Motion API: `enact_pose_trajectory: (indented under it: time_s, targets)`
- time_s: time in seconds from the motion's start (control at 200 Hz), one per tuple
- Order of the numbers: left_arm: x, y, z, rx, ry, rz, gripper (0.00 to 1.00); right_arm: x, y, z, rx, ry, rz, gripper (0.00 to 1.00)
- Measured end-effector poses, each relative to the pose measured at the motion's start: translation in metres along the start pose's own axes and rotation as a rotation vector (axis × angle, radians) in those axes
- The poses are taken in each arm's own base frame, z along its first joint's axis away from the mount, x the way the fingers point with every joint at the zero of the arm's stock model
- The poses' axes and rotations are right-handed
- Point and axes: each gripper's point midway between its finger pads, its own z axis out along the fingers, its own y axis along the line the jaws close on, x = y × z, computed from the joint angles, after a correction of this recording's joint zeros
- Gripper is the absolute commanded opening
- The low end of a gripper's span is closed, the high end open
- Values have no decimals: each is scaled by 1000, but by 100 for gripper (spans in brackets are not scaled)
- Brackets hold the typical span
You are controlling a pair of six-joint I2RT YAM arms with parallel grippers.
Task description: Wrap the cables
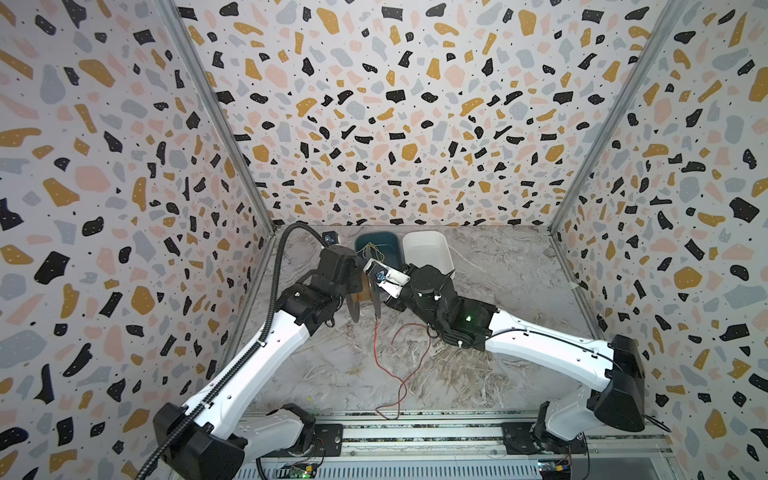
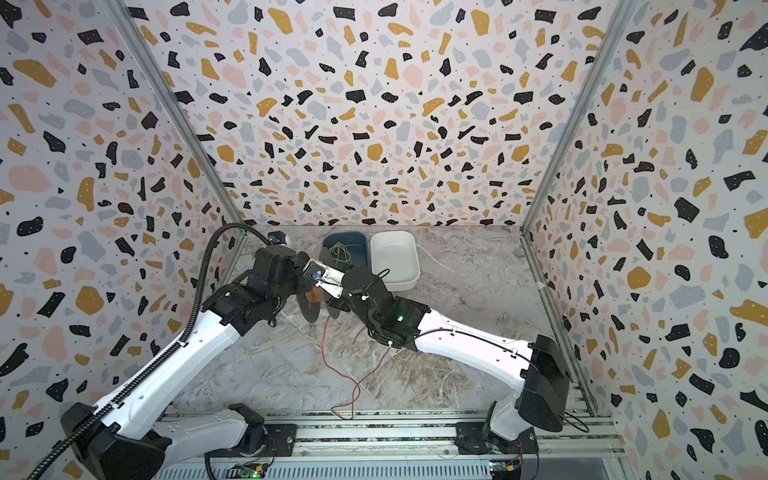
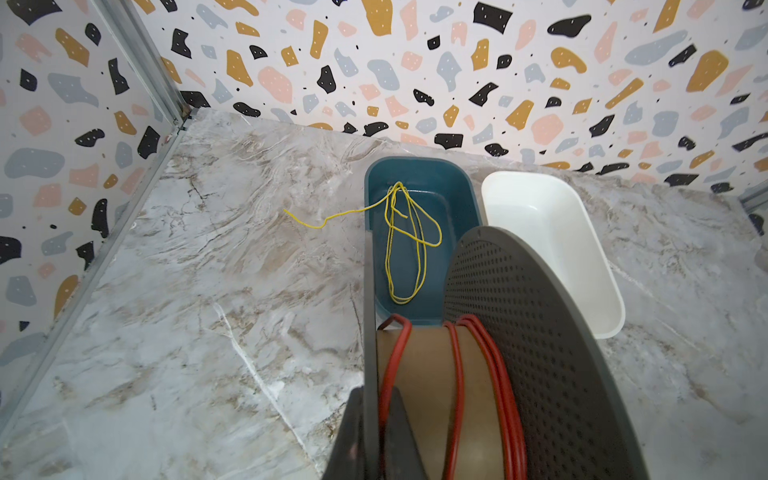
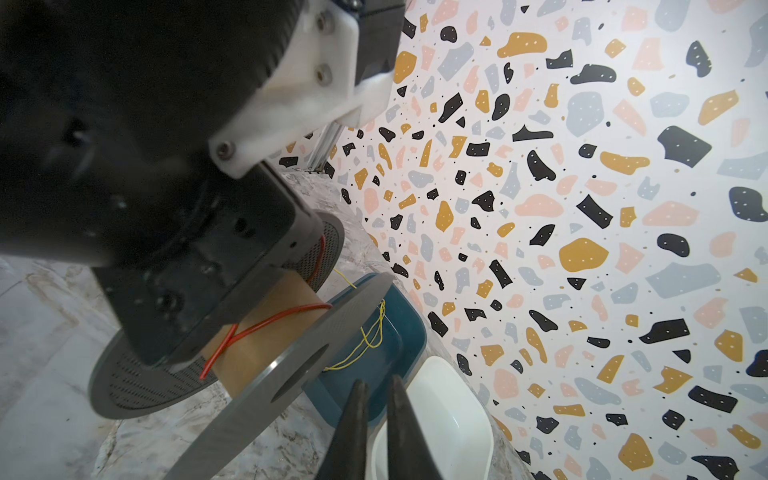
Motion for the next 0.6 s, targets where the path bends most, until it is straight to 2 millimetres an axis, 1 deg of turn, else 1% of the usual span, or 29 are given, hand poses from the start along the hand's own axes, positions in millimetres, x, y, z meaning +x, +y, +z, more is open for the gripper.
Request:
enact_pose_trajectory:
  time_s: [0.085,0.115,0.21,0.245,0.27,0.33,0.36,0.426,0.491,0.541,0.601]
  targets:
    - [1,0,0,0,5,12,0,4,-3,6,1,9,11,13]
    - [1,0,0,0,5,13,0,5,-3,7,1,12,16,14]
    - [-1,-1,1,-4,11,28,0,15,-2,9,-15,39,51,31]
    - [-4,-3,2,-6,12,33,0,21,0,6,-36,49,70,36]
    - [-6,-4,2,-5,11,34,0,26,3,2,-57,55,89,42]
    - [-9,-6,4,-5,9,39,0,40,12,-14,-119,64,142,61]
    - [-10,-7,4,-5,9,40,0,47,15,-25,-145,68,160,66]
    - [-11,-7,5,-9,10,46,0,60,27,-52,-221,61,207,68]
    - [-12,-6,5,-15,9,53,0,66,37,-73,-291,40,258,70]
    - [-11,-6,6,-17,11,58,0,70,45,-84,-335,29,294,70]
    - [-10,-6,6,-19,15,63,0,77,56,-88,-379,28,331,69]
